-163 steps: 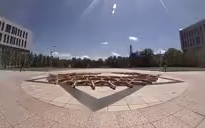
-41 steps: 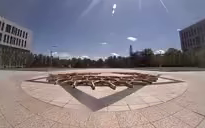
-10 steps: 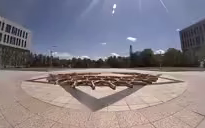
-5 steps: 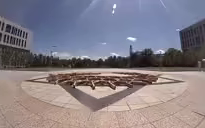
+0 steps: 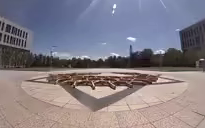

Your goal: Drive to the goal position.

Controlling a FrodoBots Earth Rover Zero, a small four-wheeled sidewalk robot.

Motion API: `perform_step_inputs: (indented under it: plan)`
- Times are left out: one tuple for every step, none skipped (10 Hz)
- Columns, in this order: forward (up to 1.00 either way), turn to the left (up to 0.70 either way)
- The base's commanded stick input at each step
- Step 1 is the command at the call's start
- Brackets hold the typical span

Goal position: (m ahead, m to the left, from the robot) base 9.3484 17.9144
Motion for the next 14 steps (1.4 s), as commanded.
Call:
perform_step_inputs:
  plan:
    - [0.06, 0.00]
    - [0.07, 0.00]
    - [0.07, 0.00]
    - [0.06, 0.00]
    - [0.07, 0.00]
    - [0.06, 0.00]
    - [0.06, 0.00]
    - [0.06, 0.00]
    - [0.06, 0.00]
    - [0.06, 0.00]
    - [0.06, 0.00]
    - [0.07, 0.00]
    - [0.06, 0.00]
    - [0.06, 0.00]
